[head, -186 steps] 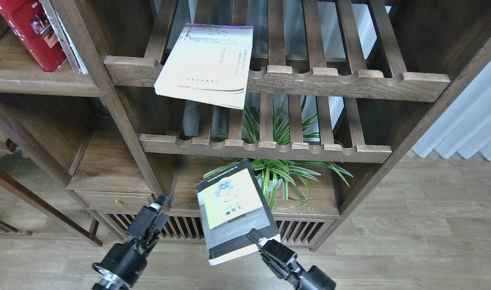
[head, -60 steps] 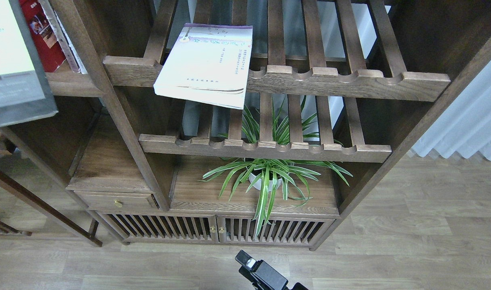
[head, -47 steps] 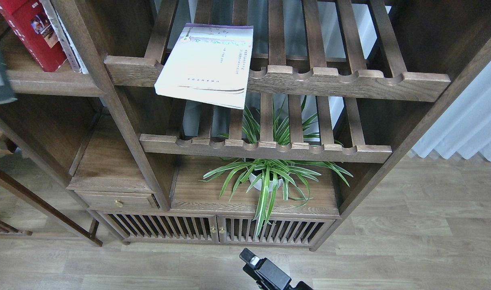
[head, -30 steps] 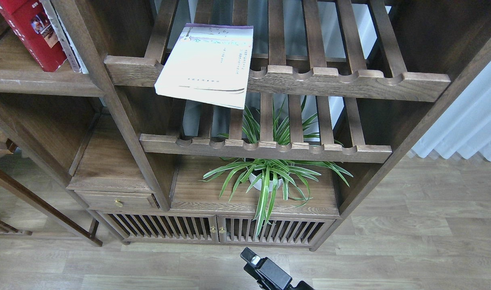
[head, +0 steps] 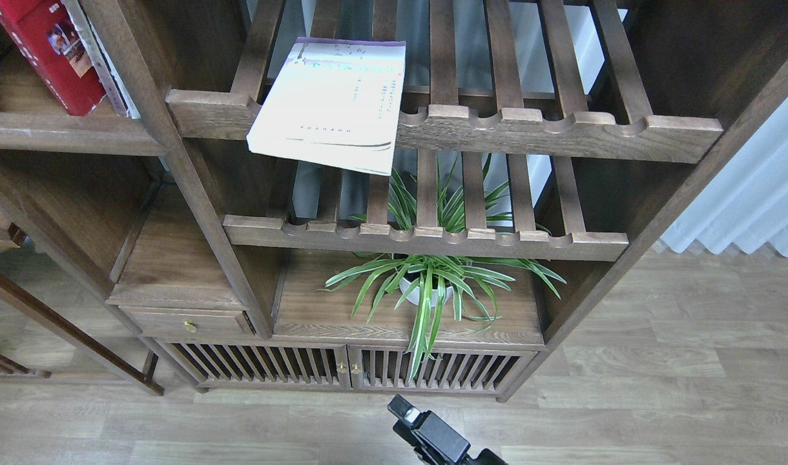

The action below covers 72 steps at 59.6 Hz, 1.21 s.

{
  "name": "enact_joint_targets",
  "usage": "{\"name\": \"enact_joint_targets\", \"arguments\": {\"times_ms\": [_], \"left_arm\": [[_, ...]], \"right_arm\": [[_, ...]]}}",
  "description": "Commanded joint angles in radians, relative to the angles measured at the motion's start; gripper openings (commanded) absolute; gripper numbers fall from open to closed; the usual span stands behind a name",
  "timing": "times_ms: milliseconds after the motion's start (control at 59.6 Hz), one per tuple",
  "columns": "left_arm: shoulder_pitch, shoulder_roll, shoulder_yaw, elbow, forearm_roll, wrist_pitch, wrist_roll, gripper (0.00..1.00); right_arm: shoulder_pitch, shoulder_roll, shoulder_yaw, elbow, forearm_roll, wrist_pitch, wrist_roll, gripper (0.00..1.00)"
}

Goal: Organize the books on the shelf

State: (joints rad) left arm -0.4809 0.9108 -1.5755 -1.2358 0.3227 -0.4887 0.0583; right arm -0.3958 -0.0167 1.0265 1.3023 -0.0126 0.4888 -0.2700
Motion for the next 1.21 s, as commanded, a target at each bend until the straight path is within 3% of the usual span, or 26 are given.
{"name": "enact_joint_targets", "arguments": {"times_ms": [0,319,637,755,939,1023,1107,1191], "left_arm": [[-0.152,-0.018,0.106,0.074,0.038,0.0,-0.002,0.07],[-0.464,-0.136,0.316,0.229,0.122,0.0,0.002,0.07],[-0.564,-0.219,0.393,0.315,0.159,0.0,0.0,0.1],[-0.565,-0.234,0.4,0.317,0.157,0.0,0.0,0.21],[-0.564,-0.247,0.405,0.341,0.156,0.0,-0.005,0.31],[-0.558,-0.247,0.405,0.346,0.145,0.0,-0.009,0.39],[-0.55,-0.245,0.402,0.342,0.138,0.0,-0.021,0.57],[-0.528,-0.23,0.39,0.329,0.098,0.0,-0.02,0.61]], "right_arm": [[0.002,0.001,0.001,0.002,0.0,0.0,0.0,0.99],[0.0,0.001,0.02,0.002,0.0,0.0,0.0,0.99],[0.002,0.001,0.02,0.002,0.0,0.0,0.002,0.99],[0.002,0.001,0.021,0.002,0.0,0.0,0.003,0.99],[0.0,0.001,0.021,0.002,0.002,0.0,0.005,0.99],[0.0,0.001,0.023,0.002,0.003,0.0,0.005,0.99],[0.002,0.001,0.023,0.002,0.003,0.0,0.005,0.99],[0.002,0.001,0.023,0.003,0.003,0.0,0.005,0.99]]}}
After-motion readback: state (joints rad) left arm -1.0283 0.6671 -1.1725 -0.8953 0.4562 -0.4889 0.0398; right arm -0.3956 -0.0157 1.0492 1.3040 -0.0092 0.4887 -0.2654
